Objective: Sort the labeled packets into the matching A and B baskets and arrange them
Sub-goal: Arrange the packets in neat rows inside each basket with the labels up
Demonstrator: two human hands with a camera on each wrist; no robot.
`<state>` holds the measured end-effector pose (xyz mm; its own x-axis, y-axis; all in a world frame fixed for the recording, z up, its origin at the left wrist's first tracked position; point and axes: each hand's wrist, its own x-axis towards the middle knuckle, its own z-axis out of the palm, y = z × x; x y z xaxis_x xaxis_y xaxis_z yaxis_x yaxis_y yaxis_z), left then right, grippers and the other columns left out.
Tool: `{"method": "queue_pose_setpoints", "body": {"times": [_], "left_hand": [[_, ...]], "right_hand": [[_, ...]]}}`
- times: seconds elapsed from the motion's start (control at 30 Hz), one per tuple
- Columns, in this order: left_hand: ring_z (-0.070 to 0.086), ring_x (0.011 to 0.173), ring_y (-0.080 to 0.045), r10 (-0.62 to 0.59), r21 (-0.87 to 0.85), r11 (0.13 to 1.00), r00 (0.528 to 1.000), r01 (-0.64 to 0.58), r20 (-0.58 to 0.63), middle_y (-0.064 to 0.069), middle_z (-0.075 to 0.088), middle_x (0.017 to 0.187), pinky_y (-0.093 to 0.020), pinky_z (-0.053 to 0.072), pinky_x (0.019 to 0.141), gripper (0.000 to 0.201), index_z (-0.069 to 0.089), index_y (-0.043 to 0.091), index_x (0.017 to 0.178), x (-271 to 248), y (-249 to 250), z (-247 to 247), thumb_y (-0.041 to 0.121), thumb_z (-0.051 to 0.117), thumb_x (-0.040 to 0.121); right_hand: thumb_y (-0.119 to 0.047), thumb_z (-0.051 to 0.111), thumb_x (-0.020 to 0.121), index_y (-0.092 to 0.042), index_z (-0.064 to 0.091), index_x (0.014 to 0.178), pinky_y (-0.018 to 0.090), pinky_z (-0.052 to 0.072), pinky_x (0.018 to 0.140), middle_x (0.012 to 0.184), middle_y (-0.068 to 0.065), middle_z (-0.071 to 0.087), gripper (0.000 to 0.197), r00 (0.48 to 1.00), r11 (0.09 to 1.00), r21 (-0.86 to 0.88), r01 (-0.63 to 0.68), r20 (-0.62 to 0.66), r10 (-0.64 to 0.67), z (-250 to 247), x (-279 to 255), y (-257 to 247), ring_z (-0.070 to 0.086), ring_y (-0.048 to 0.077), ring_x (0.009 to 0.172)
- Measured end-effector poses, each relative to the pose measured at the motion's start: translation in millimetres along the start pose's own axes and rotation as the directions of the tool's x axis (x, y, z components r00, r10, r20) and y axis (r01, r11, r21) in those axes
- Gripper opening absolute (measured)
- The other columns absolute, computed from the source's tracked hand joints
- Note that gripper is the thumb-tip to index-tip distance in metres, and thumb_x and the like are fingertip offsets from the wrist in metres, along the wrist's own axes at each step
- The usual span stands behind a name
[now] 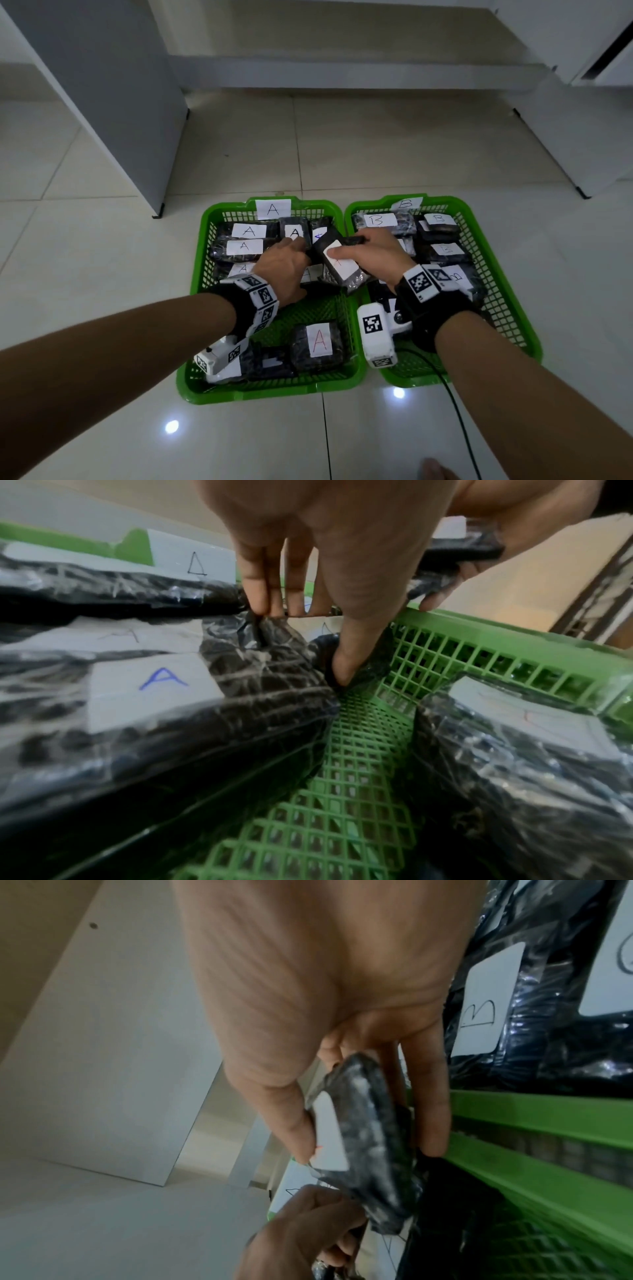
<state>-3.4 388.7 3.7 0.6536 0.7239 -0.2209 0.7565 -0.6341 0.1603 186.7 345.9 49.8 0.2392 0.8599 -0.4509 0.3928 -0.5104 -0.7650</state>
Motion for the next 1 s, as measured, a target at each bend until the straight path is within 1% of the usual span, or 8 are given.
{"method": "queue_pose_setpoints", "body": {"times": [0.2, 0.37, 0.53, 0.67, 0.77, 0.83, 0.9, 1.0], "left_hand": [[0.052, 0.118, -0.030, -0.001, 0.044, 0.999, 0.996, -0.003, 0.084, -0.007, 0.050, 0.129, -0.044, 0.052, 0.093, 0.059, 0.061, 0.012, 0.127, 5.3, 4.5, 8.1, 0.035, 0.080, 0.077], [0.052, 0.111, -0.028, 0.039, 0.077, 0.996, 0.997, -0.045, 0.071, -0.007, 0.051, 0.123, -0.042, 0.052, 0.091, 0.069, 0.059, 0.011, 0.123, 6.4, 2.5, -4.0, 0.045, 0.079, 0.066], [0.059, 0.109, -0.027, 0.077, -0.014, 0.997, 0.995, -0.076, 0.067, -0.004, 0.056, 0.125, -0.037, 0.053, 0.087, 0.065, 0.059, 0.017, 0.129, 3.0, -5.1, -12.0, 0.035, 0.080, 0.070], [0.058, 0.115, -0.029, 0.114, 0.017, 0.993, 0.988, -0.116, 0.102, -0.006, 0.055, 0.133, -0.042, 0.053, 0.093, 0.063, 0.059, 0.017, 0.133, -0.4, -3.4, -1.8, 0.029, 0.080, 0.076], [0.054, 0.119, -0.030, 0.126, 0.013, 0.992, 0.988, -0.128, 0.085, -0.008, 0.055, 0.134, -0.042, 0.050, 0.097, 0.068, 0.056, 0.017, 0.137, 0.8, -4.8, 2.1, 0.029, 0.081, 0.075], [0.051, 0.120, -0.027, 0.183, 0.015, 0.983, 0.982, -0.184, 0.052, -0.006, 0.057, 0.130, -0.041, 0.046, 0.101, 0.065, 0.059, 0.019, 0.133, -0.8, -10.3, -1.3, 0.042, 0.074, 0.074], [0.053, 0.111, -0.024, 0.240, 0.005, 0.971, 0.969, -0.240, -0.063, -0.003, 0.062, 0.119, -0.040, 0.045, 0.099, 0.056, 0.067, 0.020, 0.121, -8.7, -17.4, -8.6, 0.051, 0.061, 0.075], [0.052, 0.105, -0.025, 0.287, 0.069, 0.958, 0.920, -0.279, -0.266, -0.005, 0.062, 0.110, -0.043, 0.046, 0.093, 0.044, 0.069, 0.012, 0.108, -23.3, -29.9, -18.8, 0.041, 0.056, 0.078]], "right_hand": [[-0.035, 0.090, 0.068, -0.009, 0.073, 0.095, 0.049, 0.060, 0.087, 0.088, 0.006, 0.078, 0.041, 1.000, 1.000, 0.006, 0.017, 0.008, -0.017, 0.1, 0.5, -0.2, 0.075, 0.023, 0.084], [-0.036, 0.090, 0.070, -0.007, 0.072, 0.098, 0.049, 0.060, 0.086, 0.091, 0.008, 0.078, 0.044, 1.000, 1.000, 0.008, 0.024, 0.008, -0.025, -0.2, 1.6, 1.4, 0.075, 0.024, 0.085], [-0.030, 0.089, 0.073, -0.005, 0.072, 0.098, 0.048, 0.059, 0.088, 0.092, 0.008, 0.078, 0.039, 1.000, 0.998, 0.055, 0.016, 0.013, -0.017, -2.6, 2.2, 3.0, 0.075, 0.025, 0.088], [-0.031, 0.089, 0.072, -0.006, 0.072, 0.099, 0.047, 0.059, 0.090, 0.093, 0.007, 0.078, 0.040, 1.000, 0.999, 0.041, 0.015, 0.021, -0.016, -3.5, 2.6, 3.1, 0.075, 0.024, 0.089], [-0.030, 0.089, 0.072, -0.009, 0.071, 0.093, 0.039, 0.060, 0.075, 0.086, 0.005, 0.077, 0.034, 0.999, 1.000, 0.020, 0.021, 0.031, -0.022, -4.1, 3.4, 0.6, 0.073, 0.022, 0.081], [-0.032, 0.087, 0.074, -0.011, 0.071, 0.092, 0.033, 0.055, 0.065, 0.084, 0.003, 0.075, 0.032, 0.998, 0.999, 0.000, 0.040, 0.052, -0.040, -2.3, 2.5, -3.7, 0.072, 0.021, 0.078], [-0.038, 0.083, 0.077, -0.012, 0.070, 0.096, 0.031, 0.053, 0.064, 0.089, 0.003, 0.076, 0.034, 0.996, 0.999, 0.002, 0.051, 0.079, -0.051, 3.6, 0.7, -8.3, 0.073, 0.021, 0.083], [-0.038, 0.076, 0.086, -0.020, 0.067, 0.093, 0.027, 0.049, 0.066, 0.090, -0.003, 0.073, 0.020, 0.985, 0.998, 0.022, 0.059, 0.158, -0.061, 16.9, -4.7, -14.0, 0.069, 0.016, 0.085]]}}
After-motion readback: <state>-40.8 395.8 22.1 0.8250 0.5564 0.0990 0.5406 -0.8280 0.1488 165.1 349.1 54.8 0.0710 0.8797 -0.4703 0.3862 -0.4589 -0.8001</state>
